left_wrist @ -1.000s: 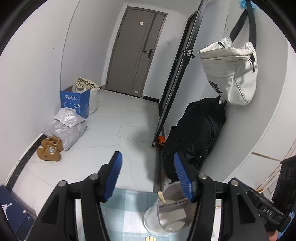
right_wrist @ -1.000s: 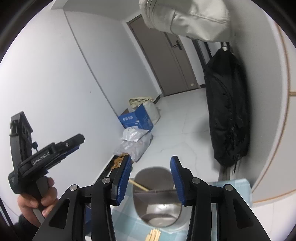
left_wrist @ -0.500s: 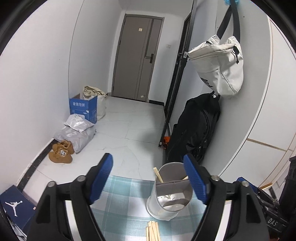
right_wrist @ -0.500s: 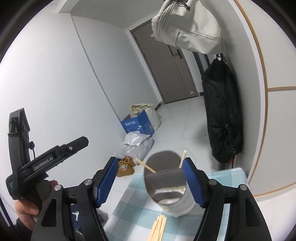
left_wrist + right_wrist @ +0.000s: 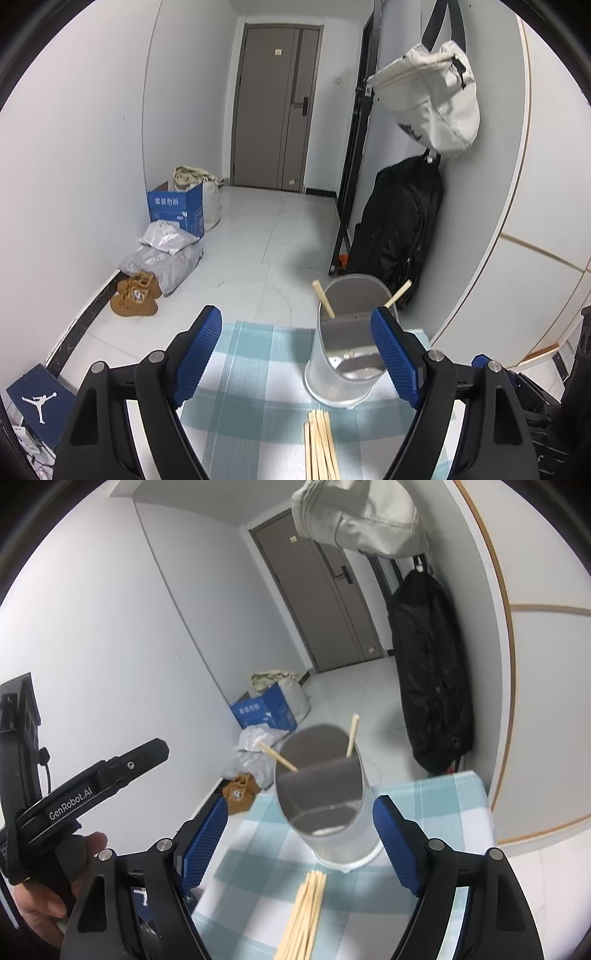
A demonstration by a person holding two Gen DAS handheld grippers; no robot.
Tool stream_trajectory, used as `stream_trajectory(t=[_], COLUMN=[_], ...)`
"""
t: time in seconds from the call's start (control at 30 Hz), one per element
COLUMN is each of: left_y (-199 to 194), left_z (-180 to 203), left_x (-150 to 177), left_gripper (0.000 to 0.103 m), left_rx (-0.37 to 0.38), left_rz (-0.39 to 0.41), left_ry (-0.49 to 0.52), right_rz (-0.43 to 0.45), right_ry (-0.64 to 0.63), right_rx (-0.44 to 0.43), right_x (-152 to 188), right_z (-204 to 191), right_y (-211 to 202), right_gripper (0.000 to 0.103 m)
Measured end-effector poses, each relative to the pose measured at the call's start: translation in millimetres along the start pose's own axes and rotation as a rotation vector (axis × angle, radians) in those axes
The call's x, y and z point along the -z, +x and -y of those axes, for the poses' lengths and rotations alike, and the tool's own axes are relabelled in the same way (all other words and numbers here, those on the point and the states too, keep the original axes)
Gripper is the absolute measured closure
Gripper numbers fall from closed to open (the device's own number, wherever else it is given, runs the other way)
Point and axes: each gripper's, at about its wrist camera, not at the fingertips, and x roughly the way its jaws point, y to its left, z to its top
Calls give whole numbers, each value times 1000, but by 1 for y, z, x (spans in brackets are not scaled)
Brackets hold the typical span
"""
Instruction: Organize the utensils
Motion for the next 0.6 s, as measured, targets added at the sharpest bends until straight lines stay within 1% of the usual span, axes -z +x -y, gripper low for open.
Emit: stream_trajectory(t=[0.17,0.4,0.5,0.6], left_y=[12,32,40,48], left_z=[-2,-3,-9,-14], left_x=[18,35,44,50], left_gripper=[23,23,23,23], left_rx=[-12,-18,-15,-29], left_rz=[-34,-89,-118,-141], left_ry=[6,15,6,-6], right_rz=[-39,-90,-122,-166], right_ry=[-17,-33,-47,-66], right_rx=[22,48,54,78], right_x=[19,36,43,50], right_z=[3,7,7,8], right_y=[9,25,34,44], right_gripper=[22,22,22,22])
